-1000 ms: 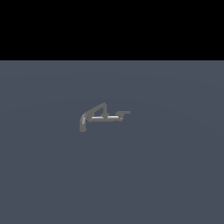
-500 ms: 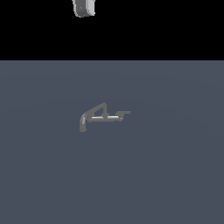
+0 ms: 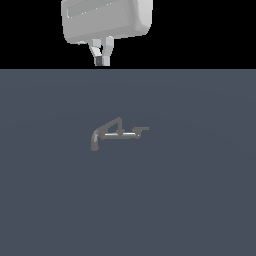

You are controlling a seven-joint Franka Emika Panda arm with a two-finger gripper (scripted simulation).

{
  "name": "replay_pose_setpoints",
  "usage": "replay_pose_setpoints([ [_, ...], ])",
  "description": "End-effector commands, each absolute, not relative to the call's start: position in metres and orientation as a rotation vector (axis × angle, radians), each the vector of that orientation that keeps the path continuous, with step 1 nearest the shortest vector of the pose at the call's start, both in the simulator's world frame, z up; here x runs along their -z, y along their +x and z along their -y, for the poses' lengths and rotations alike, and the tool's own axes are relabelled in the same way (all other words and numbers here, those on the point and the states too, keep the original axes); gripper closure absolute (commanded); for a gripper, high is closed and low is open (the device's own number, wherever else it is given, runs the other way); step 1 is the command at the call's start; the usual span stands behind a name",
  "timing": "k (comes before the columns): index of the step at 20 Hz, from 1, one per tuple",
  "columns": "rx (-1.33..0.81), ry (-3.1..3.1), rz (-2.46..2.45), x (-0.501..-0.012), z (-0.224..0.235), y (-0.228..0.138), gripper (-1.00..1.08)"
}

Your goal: Turn on the faucet by rotating a designated handle.

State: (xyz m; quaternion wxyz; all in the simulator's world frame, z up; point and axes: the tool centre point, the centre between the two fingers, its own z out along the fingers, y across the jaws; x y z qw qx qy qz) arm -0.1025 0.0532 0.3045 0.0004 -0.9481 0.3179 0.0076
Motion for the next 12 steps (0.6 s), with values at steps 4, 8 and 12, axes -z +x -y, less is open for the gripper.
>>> replay_pose_setpoints([
  [4,-0.021,-2.909,-1.179,-0.271,-0.052,-0.069,1.08],
  [8,-0.019,-2.853,-1.306,-0.247,-0.048,-0.046,1.08],
  [12,-0.017,-2.793,-1.432,-0.223,-0.041,-0.022,1.08],
])
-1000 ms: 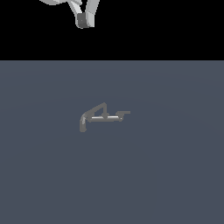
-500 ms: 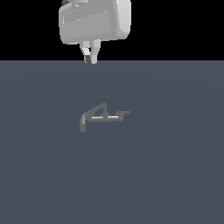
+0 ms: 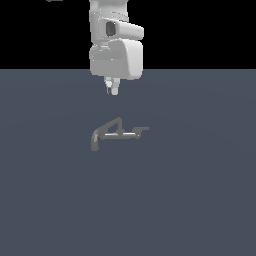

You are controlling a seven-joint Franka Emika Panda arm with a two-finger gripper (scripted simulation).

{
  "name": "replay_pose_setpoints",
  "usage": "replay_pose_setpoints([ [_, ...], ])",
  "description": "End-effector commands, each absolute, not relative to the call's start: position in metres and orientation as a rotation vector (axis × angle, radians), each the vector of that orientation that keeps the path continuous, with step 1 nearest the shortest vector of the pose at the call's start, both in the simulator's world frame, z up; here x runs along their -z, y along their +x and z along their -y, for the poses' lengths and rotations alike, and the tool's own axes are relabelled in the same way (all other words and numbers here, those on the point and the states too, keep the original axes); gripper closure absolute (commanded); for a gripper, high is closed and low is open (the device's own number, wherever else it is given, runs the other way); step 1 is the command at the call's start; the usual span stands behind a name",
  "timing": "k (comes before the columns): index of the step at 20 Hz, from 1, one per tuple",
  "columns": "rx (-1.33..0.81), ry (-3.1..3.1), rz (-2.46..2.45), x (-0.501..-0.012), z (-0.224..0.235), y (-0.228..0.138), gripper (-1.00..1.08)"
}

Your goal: Turn on the faucet by rotating a designated handle.

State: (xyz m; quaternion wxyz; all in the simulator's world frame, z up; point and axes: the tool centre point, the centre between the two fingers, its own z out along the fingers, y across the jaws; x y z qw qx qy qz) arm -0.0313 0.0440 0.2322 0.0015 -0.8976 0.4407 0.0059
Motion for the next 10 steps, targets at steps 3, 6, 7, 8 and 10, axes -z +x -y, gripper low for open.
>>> replay_pose_setpoints([
  [3,-0.014,-2.743,-1.528,-0.204,-0.035,-0.005,1.08],
  [6,-0.012,-2.688,-1.624,-0.185,-0.027,0.013,1.08],
  [7,-0.011,-2.669,-1.656,-0.179,-0.024,0.019,1.08],
  [8,-0.010,-2.649,-1.688,-0.172,-0.021,0.025,1.08],
  [10,-0.008,-2.608,-1.753,-0.159,-0.014,0.036,1.08],
])
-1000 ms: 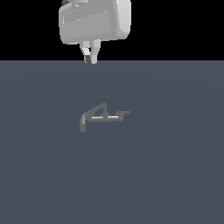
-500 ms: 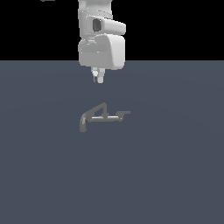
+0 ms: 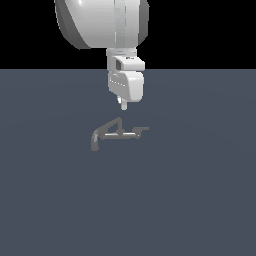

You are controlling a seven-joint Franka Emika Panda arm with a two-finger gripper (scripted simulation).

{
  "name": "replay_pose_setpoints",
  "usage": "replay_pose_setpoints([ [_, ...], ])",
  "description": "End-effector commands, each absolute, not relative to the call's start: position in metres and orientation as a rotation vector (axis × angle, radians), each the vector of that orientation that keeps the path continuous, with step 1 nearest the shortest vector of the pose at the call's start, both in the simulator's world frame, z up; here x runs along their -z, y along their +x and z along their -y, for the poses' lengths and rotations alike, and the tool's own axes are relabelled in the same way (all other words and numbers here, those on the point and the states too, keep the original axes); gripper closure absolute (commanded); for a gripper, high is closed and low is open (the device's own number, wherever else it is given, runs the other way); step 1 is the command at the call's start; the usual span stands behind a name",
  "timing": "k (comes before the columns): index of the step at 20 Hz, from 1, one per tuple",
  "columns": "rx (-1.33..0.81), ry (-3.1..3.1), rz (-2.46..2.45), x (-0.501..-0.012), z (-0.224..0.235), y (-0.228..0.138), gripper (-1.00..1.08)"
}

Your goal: Turn on the faucet by rotating a designated handle.

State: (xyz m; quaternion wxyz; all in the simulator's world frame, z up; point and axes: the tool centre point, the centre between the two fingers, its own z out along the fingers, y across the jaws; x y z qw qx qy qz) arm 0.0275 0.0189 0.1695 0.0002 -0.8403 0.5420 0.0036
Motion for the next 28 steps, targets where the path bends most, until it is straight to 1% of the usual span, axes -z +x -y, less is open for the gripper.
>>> replay_pose_setpoints([
  [1,-0.007,-2.586,-1.785,-0.153,-0.010,0.042,1.08],
  [8,-0.002,-2.425,-2.001,-0.108,0.021,0.080,1.08],
  [14,0.001,-2.311,-2.131,-0.081,0.043,0.101,1.08],
  [21,0.001,-2.233,-2.211,-0.064,0.059,0.114,1.08],
  [28,0.000,-2.218,-2.225,-0.061,0.062,0.116,1.08],
])
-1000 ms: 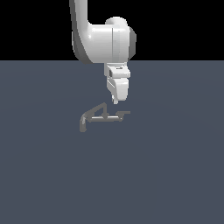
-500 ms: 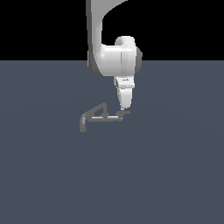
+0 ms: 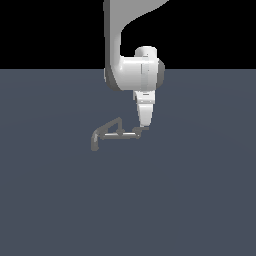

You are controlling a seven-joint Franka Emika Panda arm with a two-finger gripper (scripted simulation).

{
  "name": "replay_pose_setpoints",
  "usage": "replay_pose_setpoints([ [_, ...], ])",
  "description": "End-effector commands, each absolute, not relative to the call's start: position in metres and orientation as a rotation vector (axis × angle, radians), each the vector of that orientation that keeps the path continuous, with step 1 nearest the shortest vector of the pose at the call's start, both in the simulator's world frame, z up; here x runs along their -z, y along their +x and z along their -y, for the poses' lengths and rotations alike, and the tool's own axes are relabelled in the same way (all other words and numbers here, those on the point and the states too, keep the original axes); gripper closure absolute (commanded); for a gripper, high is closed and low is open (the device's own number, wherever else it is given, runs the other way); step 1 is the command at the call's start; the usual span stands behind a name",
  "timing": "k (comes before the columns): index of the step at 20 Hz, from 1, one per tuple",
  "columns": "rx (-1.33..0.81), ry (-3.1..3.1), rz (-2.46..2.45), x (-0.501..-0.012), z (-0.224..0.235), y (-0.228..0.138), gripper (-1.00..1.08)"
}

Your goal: Turn on the faucet by rotating a designated handle.

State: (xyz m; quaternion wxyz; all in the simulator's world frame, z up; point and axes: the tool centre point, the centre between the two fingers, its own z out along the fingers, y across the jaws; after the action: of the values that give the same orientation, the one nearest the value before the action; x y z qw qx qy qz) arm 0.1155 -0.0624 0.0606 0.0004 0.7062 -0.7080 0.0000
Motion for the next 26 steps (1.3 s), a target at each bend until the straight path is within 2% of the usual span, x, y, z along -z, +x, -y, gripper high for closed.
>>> replay_pose_setpoints([
  [1,0.000,2.218,2.225,-0.061,0.062,0.116,1.08],
  [12,0.000,2.218,2.225,-0.061,0.084,0.089,1.08],
  [14,-0.003,2.224,2.224,-0.061,0.079,0.093,1.08],
  [26,-0.001,2.219,2.225,-0.061,0.080,0.059,1.08],
])
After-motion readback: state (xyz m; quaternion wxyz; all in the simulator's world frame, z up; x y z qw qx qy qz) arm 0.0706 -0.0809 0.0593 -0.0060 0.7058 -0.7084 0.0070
